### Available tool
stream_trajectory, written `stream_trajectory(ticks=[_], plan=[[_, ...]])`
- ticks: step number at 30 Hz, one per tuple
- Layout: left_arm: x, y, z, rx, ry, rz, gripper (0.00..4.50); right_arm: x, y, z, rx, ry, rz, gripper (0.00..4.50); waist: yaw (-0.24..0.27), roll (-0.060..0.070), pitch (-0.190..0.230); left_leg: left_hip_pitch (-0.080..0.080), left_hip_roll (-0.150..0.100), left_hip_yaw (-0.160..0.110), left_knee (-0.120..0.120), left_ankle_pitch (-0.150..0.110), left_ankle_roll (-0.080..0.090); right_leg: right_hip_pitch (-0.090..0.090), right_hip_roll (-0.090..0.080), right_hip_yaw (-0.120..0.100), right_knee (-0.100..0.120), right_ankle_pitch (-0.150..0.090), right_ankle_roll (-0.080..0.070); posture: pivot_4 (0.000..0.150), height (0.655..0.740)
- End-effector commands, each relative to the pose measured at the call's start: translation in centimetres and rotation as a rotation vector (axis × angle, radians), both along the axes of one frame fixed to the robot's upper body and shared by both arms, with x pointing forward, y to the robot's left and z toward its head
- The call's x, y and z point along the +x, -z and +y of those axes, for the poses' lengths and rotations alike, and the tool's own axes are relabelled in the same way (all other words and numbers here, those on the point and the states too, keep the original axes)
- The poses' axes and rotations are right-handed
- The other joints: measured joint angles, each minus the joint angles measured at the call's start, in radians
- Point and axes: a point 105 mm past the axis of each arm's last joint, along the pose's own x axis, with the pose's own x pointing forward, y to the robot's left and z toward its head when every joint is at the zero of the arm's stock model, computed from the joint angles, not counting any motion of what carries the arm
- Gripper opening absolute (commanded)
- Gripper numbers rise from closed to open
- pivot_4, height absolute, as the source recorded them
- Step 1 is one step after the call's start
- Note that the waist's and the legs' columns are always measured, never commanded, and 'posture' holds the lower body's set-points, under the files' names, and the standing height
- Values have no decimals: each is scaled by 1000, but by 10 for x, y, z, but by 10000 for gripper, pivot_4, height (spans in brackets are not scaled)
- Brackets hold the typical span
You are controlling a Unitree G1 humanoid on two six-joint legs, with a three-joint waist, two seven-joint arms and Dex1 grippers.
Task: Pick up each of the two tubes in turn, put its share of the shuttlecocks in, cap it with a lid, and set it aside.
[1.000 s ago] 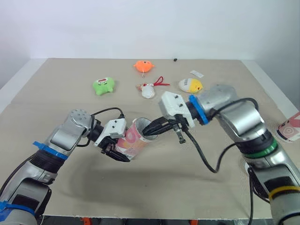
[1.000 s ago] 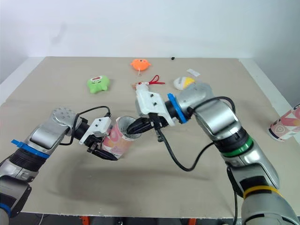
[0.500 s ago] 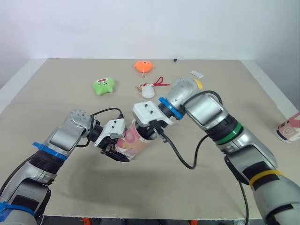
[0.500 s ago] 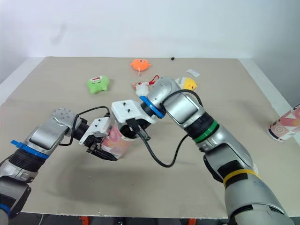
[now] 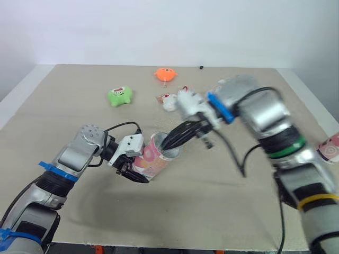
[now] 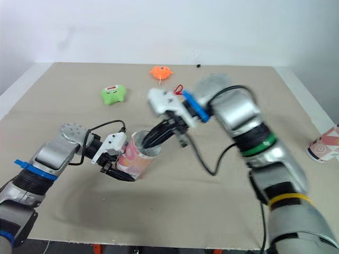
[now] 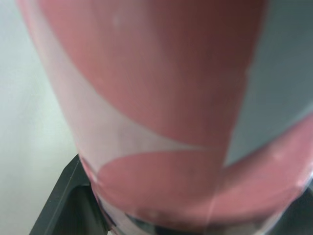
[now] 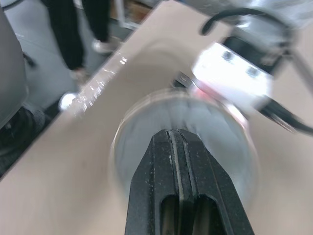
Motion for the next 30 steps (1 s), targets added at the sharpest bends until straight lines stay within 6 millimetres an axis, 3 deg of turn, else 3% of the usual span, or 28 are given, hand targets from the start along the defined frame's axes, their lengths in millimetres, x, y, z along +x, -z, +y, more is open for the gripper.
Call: stream_trajectory(ticks=[1, 5, 10, 14, 18, 22, 26, 30], plan=[[-2, -10, -12, -95, 31, -29, 28755, -12, -24, -18, 71, -19, -28, 423, -6, -2, 1, 0, -1, 1, 0, 0, 0, 0, 0, 0, 0, 0, 0, 1500, 7323], [-5, -16, -23, -207, 51, -34, 28755, -13, -39, -47, 171, 138, -89, 423, -9, -2, 2, -2, 0, -1, -1, 0, 1, -2, 1, 0, 0, 0, 0, 1500, 7323], [-9, -9, -34, -369, 45, -28, 28755, -12, -27, -94, 245, 501, -193, 423, -4, -3, 2, -3, 1, -7, -2, -1, 2, -3, 4, -4, 0, -2, -3, 1500, 7323], [-3, 5, -32, -449, -5, -66, 28755, -8, 7, -125, 203, 759, -197, 423, -8, -1, 3, -4, 0, -10, -1, -2, 2, -1, 3, -7, 0, -3, -3, 1500, 7323], [4, 18, -32, -497, -61, -93, 28755, -11, 58, -155, 3, 868, -161, 423, -7, -1, 3, -2, 1, -10, -1, -1, 1, 1, 4, -7, 0, -1, -1, 1500, 7323], [-1, 29, -38, -504, -51, -95, 28755, -20, 78, -169, -93, 868, -126, 423, -11, -1, 3, -1, 1, -8, 0, 1, 1, 1, 5, -4, 0, 0, 5, 1500, 7323], [-9, 46, -50, -473, -17, -55, 28755, -25, 92, -204, -237, 911, -111, 423, -8, -1, 3, 1, 1, -7, 0, 2, 1, 3, 6, -4, 0, 0, 5, 1500, 7323], [-11, 57, -66, -463, 6, -64, 28755, -34, 100, -248, -384, 984, -91, 11678, -2, 1, 2, 3, -2, -8, 0, 2, 1, 7, 3, -5, -2, -2, 6, 1500, 7323]])
